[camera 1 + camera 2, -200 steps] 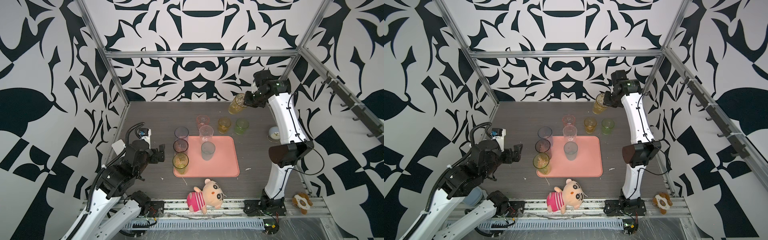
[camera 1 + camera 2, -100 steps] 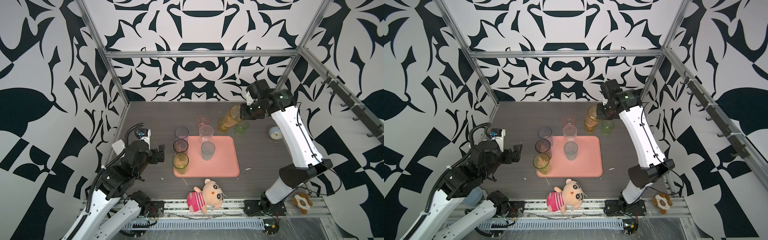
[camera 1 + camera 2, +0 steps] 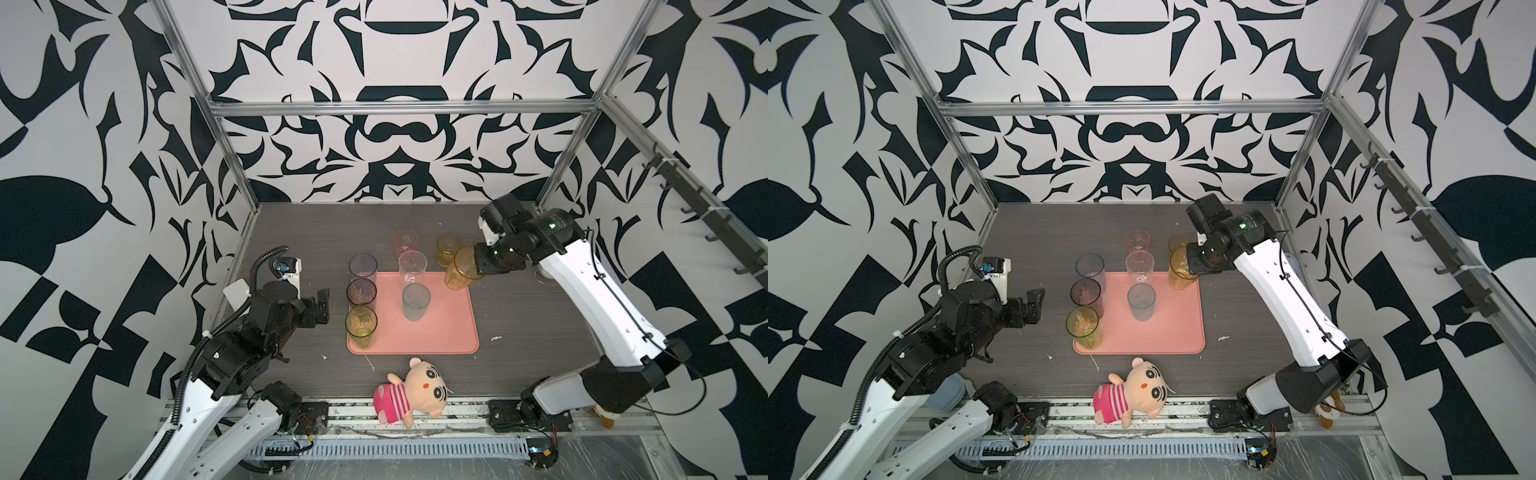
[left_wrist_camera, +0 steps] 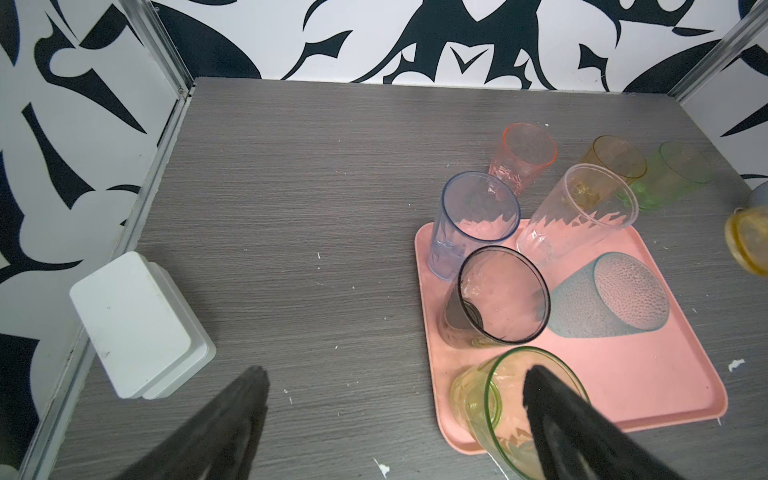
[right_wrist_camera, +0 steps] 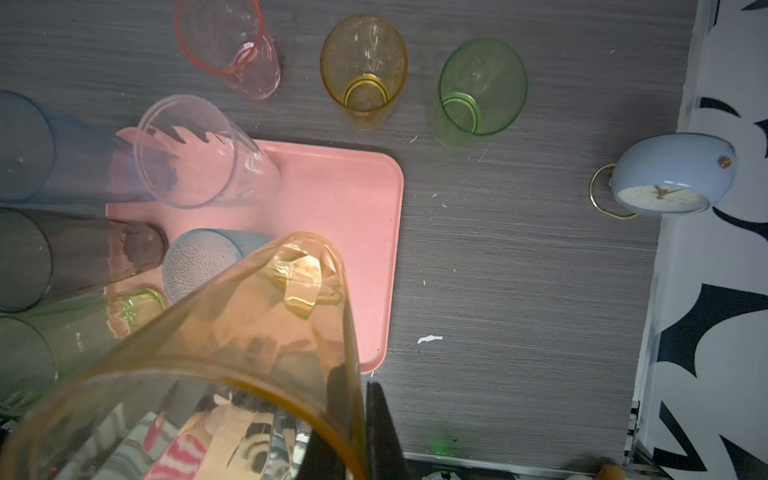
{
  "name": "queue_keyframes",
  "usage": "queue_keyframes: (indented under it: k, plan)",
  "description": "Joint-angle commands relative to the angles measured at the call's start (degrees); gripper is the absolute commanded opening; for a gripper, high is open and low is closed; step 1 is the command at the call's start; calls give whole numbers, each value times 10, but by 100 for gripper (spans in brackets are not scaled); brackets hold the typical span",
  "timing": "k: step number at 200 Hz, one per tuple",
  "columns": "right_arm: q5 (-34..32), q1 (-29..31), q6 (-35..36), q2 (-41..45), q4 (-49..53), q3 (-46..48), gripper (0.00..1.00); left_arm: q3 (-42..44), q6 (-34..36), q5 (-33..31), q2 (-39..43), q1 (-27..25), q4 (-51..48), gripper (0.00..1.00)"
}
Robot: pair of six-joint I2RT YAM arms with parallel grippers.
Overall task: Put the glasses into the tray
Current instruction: 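Lift the tall yellow glass and carry it toward the tray, then lower the tall yellow glass onto the tray's nearer corner with the right gripper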
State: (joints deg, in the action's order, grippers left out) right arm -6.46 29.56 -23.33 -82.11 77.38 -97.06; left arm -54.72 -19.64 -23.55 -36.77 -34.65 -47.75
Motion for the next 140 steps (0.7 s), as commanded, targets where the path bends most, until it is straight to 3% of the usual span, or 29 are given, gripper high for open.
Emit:
queue_keyframes:
  k: [1,64,140]
  plan:
    - [-11,27,-30,24,-35,47,0,6,-4,-2,1,3,2,99]
    - [-30,101,-87,56,-109,180,0,7,-3,3,0,4,2,100]
    - [-41,186,-138,21,-139,230,0,8,-3,7,4,4,2,99]
